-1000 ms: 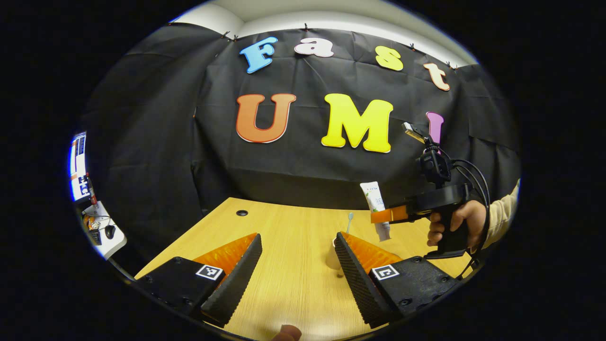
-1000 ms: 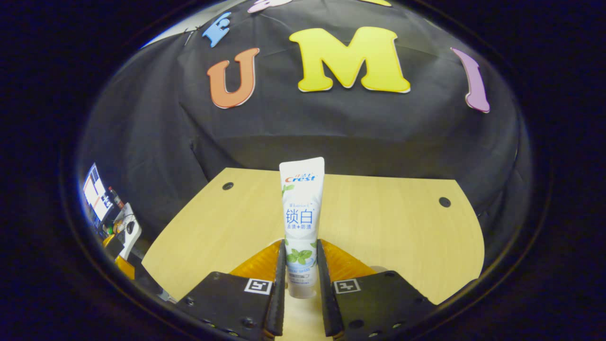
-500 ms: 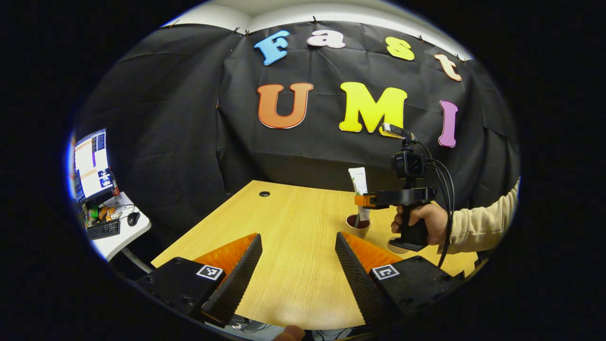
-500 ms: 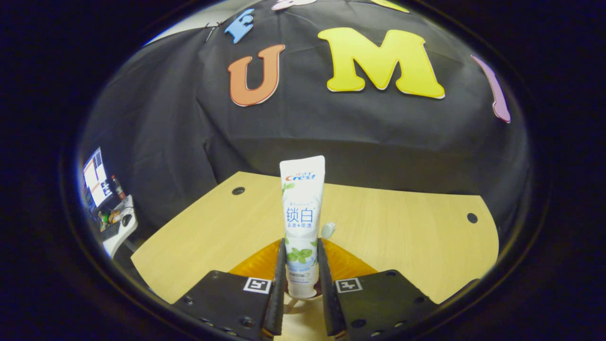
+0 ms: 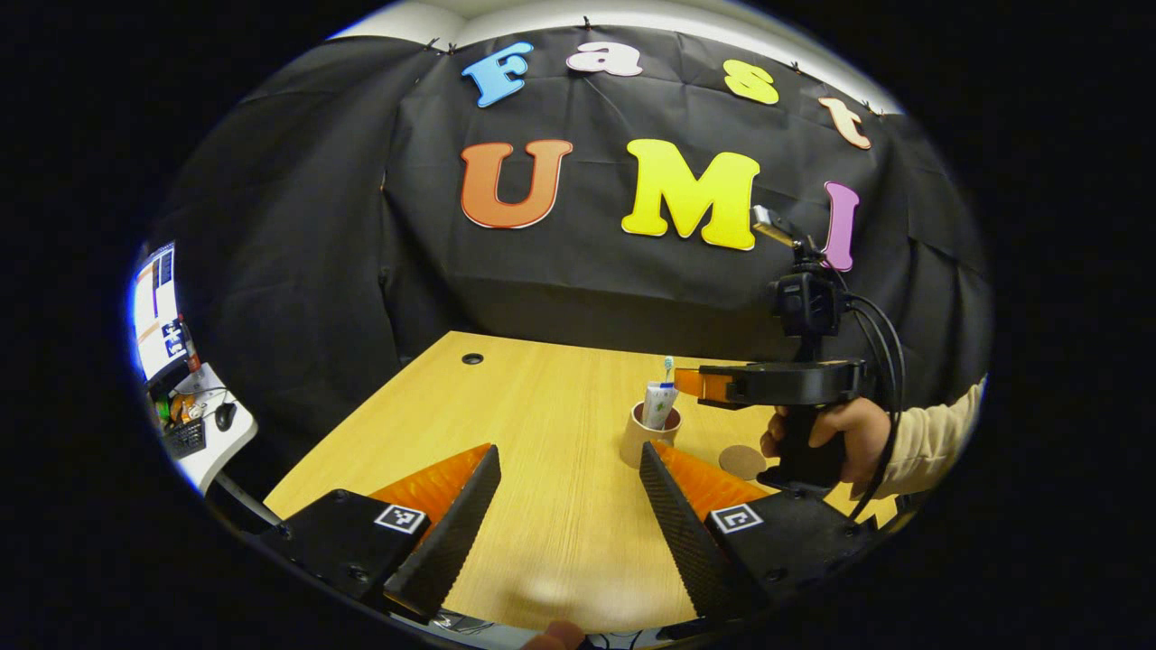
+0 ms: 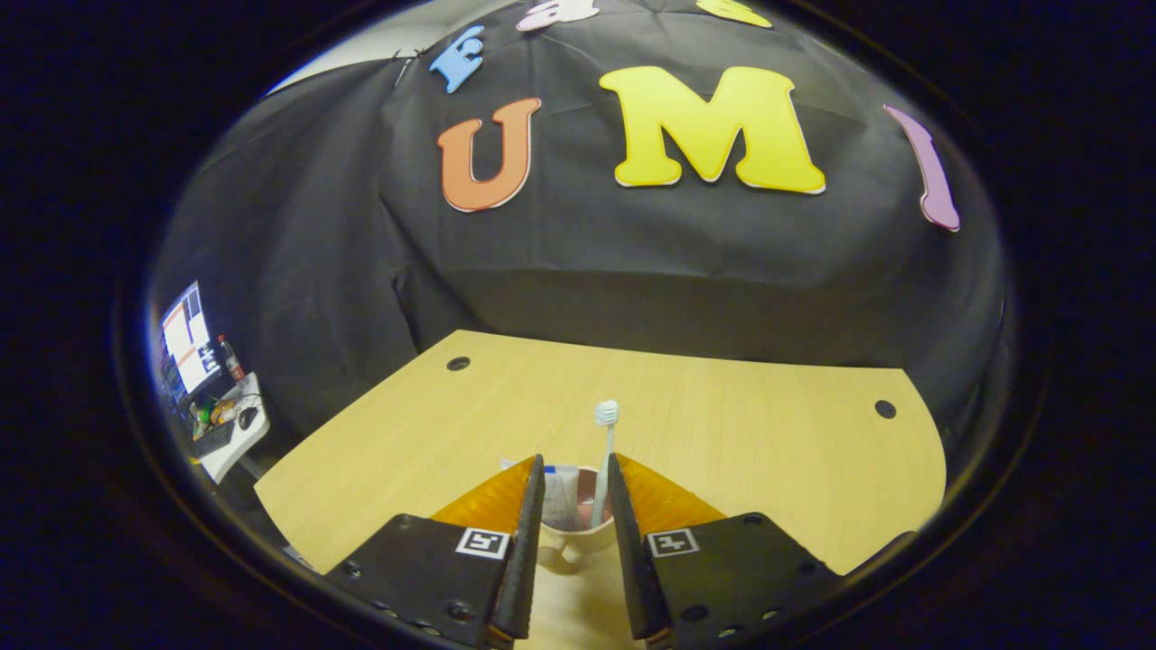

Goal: Put the toothbrush and toothpaste on the desktop into the cup, then pick up the cup and place it on the coaster on the desktop.

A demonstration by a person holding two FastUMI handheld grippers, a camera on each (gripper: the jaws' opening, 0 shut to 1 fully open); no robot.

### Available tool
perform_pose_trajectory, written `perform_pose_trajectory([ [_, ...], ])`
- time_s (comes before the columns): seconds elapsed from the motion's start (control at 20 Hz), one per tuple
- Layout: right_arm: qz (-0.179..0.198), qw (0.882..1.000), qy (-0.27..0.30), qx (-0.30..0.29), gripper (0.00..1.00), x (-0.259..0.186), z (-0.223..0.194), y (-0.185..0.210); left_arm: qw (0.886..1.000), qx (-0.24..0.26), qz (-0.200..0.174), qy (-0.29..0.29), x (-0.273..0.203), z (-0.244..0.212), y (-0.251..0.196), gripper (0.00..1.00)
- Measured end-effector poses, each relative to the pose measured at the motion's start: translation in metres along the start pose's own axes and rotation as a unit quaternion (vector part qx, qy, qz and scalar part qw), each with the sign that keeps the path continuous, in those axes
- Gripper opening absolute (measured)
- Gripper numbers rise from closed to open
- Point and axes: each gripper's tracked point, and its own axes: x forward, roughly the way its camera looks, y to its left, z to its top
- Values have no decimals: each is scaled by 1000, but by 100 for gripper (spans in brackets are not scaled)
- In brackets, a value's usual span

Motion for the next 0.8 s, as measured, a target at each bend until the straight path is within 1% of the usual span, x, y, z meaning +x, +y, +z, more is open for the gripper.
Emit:
perform_pose_trajectory([
  [0.05,1,1000,-2,3,48,-13,5,-3,1000,-2,-9,5,9,-1,-4,98],
  [0.15,-8,1000,-9,2,57,-41,17,-13,1000,-3,-23,16,27,-2,-13,99],
  [0.25,-30,999,-35,-5,60,-73,37,-30,999,-5,-39,19,47,-2,-24,99],
  [0.3,-35,998,-47,0,60,-88,45,-37,998,-9,-48,29,59,-6,-32,98],
  [0.35,-42,998,-54,5,68,-101,49,-43,997,-15,-60,44,70,-11,-41,98],
  [0.4,-52,997,-60,11,71,-113,54,-53,996,-20,-67,61,81,-15,-49,98],
  [0.5,-66,995,-77,18,73,-137,62,-71,993,-22,-75,93,102,-24,-64,99],
  [0.6,-91,992,-92,15,74,-159,66,-93,988,-14,-90,123,122,-33,-78,100],
  [0.65,-103,990,-95,14,79,-168,66,-103,986,-5,-91,141,132,-39,-83,99],
  [0.7,-113,989,-98,16,80,-176,64,-112,983,4,-87,161,140,-43,-87,98],
  [0.8,-125,987,-100,25,86,-192,58,-126,975,-2,-94,201,154,-56,-99,99],
])
